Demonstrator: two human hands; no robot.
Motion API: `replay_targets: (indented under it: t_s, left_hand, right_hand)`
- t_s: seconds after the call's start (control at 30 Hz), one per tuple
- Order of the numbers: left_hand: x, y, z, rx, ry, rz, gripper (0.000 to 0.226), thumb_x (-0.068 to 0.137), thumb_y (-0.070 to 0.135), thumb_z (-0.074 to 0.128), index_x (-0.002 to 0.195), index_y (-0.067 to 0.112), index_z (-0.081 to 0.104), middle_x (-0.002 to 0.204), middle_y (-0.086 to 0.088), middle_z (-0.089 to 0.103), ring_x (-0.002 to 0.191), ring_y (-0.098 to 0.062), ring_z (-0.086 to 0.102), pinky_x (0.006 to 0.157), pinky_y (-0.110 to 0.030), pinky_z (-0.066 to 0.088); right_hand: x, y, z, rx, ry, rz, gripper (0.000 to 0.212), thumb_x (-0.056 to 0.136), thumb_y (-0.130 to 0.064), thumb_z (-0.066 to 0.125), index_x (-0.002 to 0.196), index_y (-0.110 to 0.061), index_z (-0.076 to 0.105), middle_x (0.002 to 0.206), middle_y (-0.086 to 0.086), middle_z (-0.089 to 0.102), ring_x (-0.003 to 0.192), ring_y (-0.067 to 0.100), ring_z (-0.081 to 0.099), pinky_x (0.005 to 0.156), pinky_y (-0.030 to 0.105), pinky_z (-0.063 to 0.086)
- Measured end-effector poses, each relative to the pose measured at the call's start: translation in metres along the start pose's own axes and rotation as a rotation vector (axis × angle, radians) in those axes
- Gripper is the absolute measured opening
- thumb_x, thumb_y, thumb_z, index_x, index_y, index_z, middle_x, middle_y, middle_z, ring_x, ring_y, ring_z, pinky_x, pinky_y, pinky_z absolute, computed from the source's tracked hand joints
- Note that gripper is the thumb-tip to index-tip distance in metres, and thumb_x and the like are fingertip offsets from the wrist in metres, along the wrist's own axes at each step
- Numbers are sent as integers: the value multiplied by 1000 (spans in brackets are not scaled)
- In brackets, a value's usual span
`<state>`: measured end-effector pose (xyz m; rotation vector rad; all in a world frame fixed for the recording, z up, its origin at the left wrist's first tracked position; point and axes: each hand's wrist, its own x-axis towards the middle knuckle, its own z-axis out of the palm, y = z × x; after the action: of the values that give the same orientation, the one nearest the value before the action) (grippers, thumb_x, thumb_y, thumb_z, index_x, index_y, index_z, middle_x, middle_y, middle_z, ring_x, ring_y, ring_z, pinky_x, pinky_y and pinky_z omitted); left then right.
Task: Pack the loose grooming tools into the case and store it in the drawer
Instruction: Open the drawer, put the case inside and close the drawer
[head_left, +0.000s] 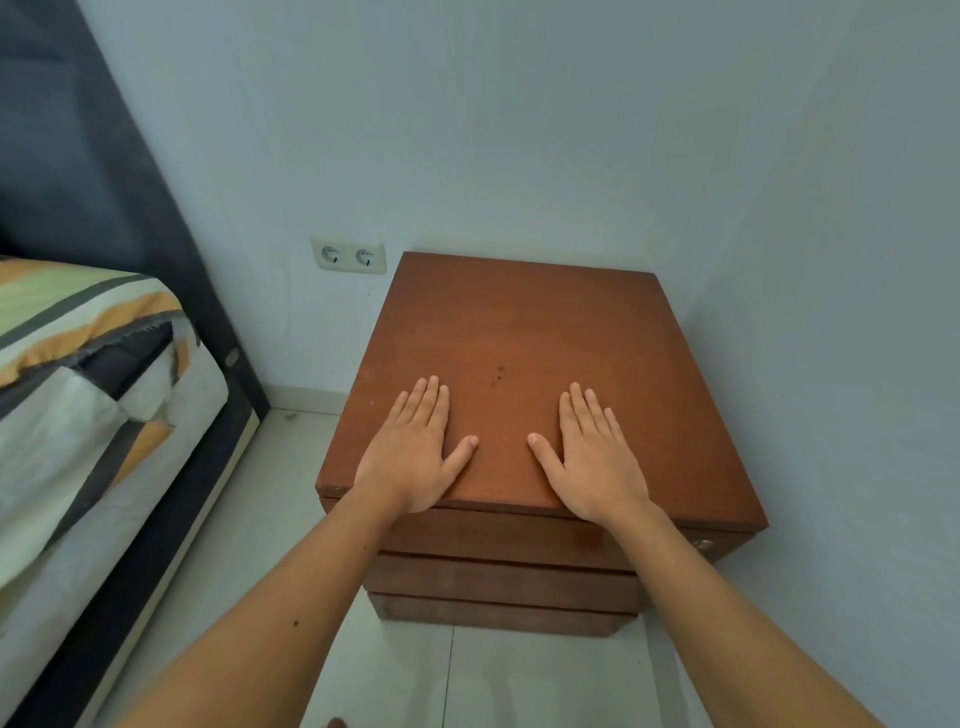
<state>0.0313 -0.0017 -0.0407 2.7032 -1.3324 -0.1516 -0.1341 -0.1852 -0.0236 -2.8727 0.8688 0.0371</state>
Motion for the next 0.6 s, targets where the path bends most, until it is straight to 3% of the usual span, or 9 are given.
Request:
replay_targets:
  t_s: [0.33, 0.47, 0.6]
  left_hand:
    - [-4, 1, -2, -17, -14, 0, 84, 108, 67, 15, 170, 13, -5, 178, -6, -11, 165, -18, -14, 132, -35, -10]
    - [-16, 4, -10, -38, 21, 16, 74, 111, 60, 23, 171, 19, 9, 180, -2, 1, 166, -18, -5, 130, -31, -9]
    - [-53, 5, 12, -71, 61, 94, 72, 109, 63, 13, 171, 27, 12, 177, 6, -1, 163, -13, -12, 125, -24, -22]
  right_hand:
    - [1, 2, -3, 8, -44, -23, 83, 106, -65, 16, 167, -11, 1, 176, 7, -7, 163, 22, -9, 132, 40, -2]
    - [-17, 2, -16, 24, -119, -63, 77, 108, -59, 22, 167, -13, 3, 176, 8, -6, 163, 23, -7, 132, 40, 1]
    - [-67, -2, -31, 37, -209, -112, 76, 109, -57, 27, 168, -15, 3, 176, 6, -9, 163, 22, -7, 131, 36, 2]
